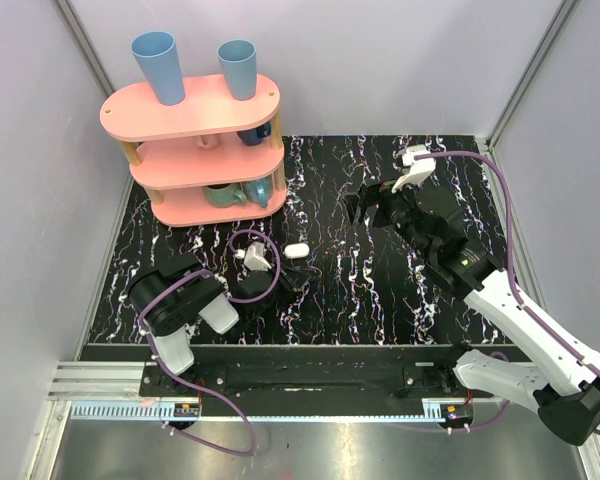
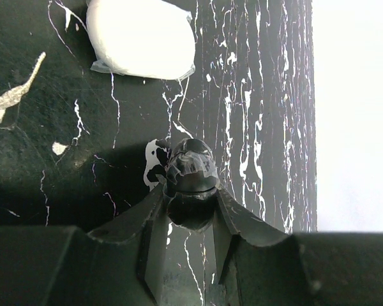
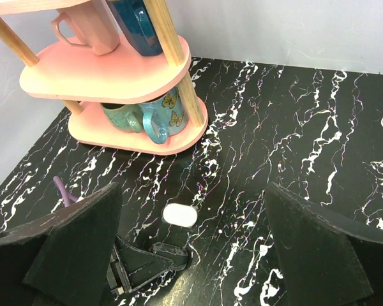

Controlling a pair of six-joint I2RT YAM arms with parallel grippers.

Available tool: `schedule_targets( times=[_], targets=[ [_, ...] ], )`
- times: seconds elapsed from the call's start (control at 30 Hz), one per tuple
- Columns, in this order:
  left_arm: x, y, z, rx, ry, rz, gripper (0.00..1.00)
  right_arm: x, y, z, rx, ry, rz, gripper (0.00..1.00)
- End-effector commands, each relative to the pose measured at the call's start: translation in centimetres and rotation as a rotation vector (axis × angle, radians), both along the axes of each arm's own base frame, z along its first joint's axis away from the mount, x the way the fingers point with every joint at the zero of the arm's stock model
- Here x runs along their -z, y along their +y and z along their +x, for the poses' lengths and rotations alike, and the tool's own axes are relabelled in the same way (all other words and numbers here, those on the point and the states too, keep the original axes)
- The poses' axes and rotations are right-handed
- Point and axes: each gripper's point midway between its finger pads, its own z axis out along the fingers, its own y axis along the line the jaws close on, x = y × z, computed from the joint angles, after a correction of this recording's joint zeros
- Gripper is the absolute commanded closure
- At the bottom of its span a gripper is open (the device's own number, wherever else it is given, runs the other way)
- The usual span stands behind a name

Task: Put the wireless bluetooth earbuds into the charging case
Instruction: Place the charging case with the earbuds at the center of the board.

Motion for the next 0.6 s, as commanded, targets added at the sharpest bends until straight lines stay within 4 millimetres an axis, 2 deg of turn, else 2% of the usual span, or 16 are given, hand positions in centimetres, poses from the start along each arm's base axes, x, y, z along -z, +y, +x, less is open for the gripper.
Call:
schedule_targets(
  times=[0.0, 0.33, 0.37, 0.57],
  targets=[
    [-3.0, -1.0, 1.5, -0.027, -0.066, -0.105, 0.79, -1.3, -0.2, 0.5, 0.015, -0.041, 0.024, 0.0],
    [-2.3, 0.2, 1.1, -0.041, -0.053, -0.035, 0.66, -1.3, -0.3, 0.6, 0.013, -0.041, 0.027, 0.0],
    [-1.8, 0.4, 1.0, -0.038, -0.042, -0.013, 0.61, -1.4, -0.3, 0.5, 0.015, -0.045, 0.027, 0.0],
    [-1.8, 0.9, 0.8, -0.039, -0.037, 0.034, 0.51, -1.6, -0.4, 0.6, 0.015, -0.046, 0.03, 0.0]
  ],
)
